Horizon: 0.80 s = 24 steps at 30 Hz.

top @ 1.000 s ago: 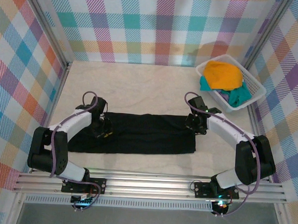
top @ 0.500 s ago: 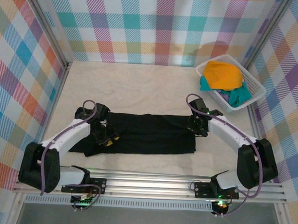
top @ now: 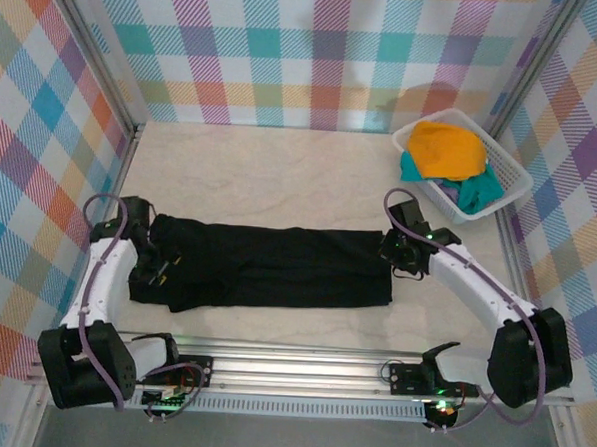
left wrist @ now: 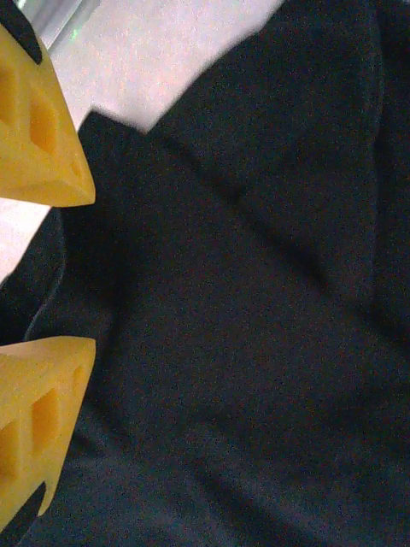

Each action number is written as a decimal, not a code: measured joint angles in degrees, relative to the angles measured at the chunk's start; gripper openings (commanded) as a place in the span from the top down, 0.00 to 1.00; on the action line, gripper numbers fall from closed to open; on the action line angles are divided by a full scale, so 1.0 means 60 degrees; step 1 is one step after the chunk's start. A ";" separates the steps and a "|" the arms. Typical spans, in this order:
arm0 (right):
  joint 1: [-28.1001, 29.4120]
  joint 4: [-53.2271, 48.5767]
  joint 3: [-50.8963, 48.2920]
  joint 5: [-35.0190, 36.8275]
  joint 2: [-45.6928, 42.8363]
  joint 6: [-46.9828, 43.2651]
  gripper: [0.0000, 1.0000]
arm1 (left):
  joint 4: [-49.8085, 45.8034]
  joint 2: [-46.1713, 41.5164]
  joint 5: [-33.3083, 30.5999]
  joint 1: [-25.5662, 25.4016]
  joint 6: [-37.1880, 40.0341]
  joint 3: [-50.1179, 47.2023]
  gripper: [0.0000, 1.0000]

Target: Fold and stack the t-shirts

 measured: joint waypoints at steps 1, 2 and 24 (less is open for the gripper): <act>0.0018 0.0106 0.0015 -0.0157 0.0211 -0.0040 0.79 | -0.0051 -0.0124 -0.0062 0.0117 -0.0040 -0.0248 0.49; 0.0018 0.0211 0.0033 -0.0324 0.0488 -0.0087 0.79 | -0.0127 -0.0273 -0.0146 0.0171 -0.0087 -0.0525 0.42; 0.0036 0.0892 0.0073 -0.1224 0.1417 -0.0426 0.79 | 0.1796 -0.0426 -0.0095 0.0200 -0.1344 -0.2838 1.00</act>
